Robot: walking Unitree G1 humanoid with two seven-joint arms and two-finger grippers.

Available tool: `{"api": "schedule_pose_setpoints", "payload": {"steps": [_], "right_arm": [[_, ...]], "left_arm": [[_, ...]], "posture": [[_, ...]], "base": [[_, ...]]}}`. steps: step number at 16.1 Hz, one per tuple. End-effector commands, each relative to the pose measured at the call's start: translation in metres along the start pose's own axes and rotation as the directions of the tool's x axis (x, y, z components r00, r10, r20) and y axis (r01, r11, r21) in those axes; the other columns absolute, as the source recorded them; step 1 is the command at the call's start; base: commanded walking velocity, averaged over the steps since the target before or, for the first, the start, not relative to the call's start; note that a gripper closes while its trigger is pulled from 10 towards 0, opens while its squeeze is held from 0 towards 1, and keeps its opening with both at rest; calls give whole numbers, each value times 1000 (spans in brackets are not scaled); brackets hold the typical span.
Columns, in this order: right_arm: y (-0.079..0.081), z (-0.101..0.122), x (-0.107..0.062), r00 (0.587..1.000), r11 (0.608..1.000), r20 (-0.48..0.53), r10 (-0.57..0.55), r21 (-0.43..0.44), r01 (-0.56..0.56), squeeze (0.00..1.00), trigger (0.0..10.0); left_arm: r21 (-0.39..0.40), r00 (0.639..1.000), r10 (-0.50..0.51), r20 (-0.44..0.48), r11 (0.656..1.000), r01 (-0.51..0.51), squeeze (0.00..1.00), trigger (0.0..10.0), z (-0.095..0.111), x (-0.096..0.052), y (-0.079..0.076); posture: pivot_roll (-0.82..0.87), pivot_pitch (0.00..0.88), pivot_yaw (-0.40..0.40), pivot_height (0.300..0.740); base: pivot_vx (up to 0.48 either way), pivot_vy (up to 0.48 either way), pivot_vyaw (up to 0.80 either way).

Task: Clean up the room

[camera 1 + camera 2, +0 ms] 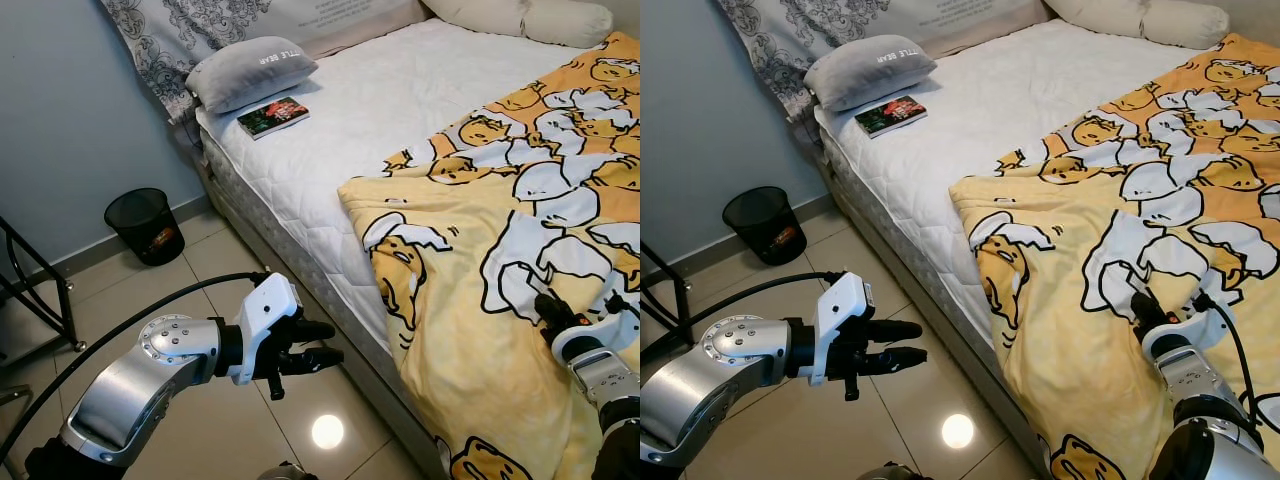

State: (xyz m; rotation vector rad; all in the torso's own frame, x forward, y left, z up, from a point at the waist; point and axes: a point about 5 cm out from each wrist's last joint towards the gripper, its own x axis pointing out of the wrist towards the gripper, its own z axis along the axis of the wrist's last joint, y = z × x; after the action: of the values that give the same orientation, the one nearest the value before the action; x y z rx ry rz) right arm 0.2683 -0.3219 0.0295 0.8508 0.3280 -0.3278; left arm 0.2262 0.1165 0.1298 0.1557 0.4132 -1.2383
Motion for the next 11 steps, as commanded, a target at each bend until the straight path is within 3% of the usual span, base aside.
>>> {"api": "schedule_pose_setpoints", "payload": {"steps": [1,3,5,6,7,8,9,10,11], "right_arm": [[4,-3,0,999,999,7,40,27,-40,0,0],[13,-7,0,987,987,3,162,0,-162,0,0],[37,-22,-2,929,927,-87,359,-82,-366,0,0],[67,-47,-15,805,806,-238,544,-120,-580,0,0],[82,-61,-25,727,731,-327,604,-134,-669,0,0],[94,-78,-39,623,641,-430,654,-122,-758,0,0],[102,-93,-56,514,544,-530,675,-113,-831,0,0],[104,-100,-64,460,498,-584,669,-107,-860,0,0],[104,-116,-82,348,382,-703,620,-116,-917,0,0]], "left_arm": [[6,1000,16,-13,1000,-16,0,10000,-2,0,2],[12,1000,30,-6,999,-30,0,10000,-2,0,3],[17,999,37,-2,999,-37,0,10000,-1,0,5],[19,999,36,0,999,-36,0,10000,-1,0,4],[22,1000,31,-1,999,-31,0,10000,-1,1,4],[23,1000,21,0,1000,-21,0,10000,-1,1,2],[25,1000,10,-1,1000,-10,0,10000,0,1,0],[25,1000,3,-3,1000,-3,0,10000,-1,1,-2],[27,1000,-19,-8,999,19,0,10000,-1,1,-6]], "posture": [[30,0,108,740],[25,0,110,740],[19,0,111,740],[13,0,115,740],[12,0,117,740],[10,0,120,740],[10,0,123,740],[11,0,123,740],[10,0,125,740]], "base": [[0,0,0],[0,0,0],[0,0,0],[0,0,0],[0,0,0],[0,0,0],[0,0,0],[0,0,0],[0,0,0]]}}
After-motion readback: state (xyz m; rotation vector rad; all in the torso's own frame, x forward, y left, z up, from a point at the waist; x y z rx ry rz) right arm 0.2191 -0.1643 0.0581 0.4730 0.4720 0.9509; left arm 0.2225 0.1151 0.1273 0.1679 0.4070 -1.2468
